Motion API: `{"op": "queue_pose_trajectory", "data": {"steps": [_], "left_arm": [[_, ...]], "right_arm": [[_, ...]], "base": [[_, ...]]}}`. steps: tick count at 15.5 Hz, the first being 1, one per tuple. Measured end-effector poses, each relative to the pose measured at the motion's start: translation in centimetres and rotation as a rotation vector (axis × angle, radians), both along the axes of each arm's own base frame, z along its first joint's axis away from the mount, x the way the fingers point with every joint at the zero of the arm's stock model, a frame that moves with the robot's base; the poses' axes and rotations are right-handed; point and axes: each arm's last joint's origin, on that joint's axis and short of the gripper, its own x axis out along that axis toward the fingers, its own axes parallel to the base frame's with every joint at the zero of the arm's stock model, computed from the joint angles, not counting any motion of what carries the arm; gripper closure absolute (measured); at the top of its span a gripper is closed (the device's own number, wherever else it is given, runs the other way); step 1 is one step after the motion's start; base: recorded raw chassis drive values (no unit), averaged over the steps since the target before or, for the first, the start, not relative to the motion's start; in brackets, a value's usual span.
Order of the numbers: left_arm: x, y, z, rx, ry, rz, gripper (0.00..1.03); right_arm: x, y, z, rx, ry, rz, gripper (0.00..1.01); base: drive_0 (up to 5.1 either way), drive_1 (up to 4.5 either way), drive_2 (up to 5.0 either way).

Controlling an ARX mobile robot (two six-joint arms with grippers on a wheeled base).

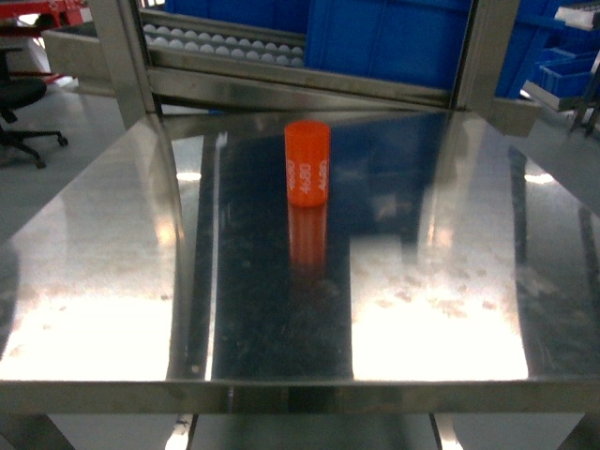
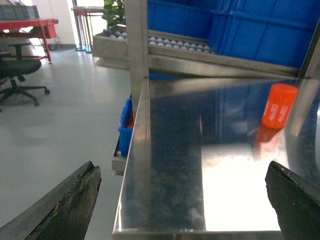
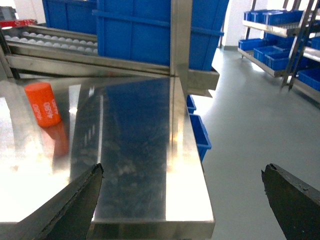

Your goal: Pick capacitor and pack into box

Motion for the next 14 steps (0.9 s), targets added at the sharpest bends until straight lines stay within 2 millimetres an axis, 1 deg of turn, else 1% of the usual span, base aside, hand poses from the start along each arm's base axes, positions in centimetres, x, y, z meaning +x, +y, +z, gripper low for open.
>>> {"op": "queue_pose_trajectory", "data": {"steps": [14], "left_arm": [[0.00, 0.00, 0.02, 0.000, -0.001, 0.000, 0.05]], "right_arm": [[0.00, 0.00, 0.00, 0.000, 0.000, 0.000, 0.03]], "base": [[0.0, 0.00, 0.0]]}}
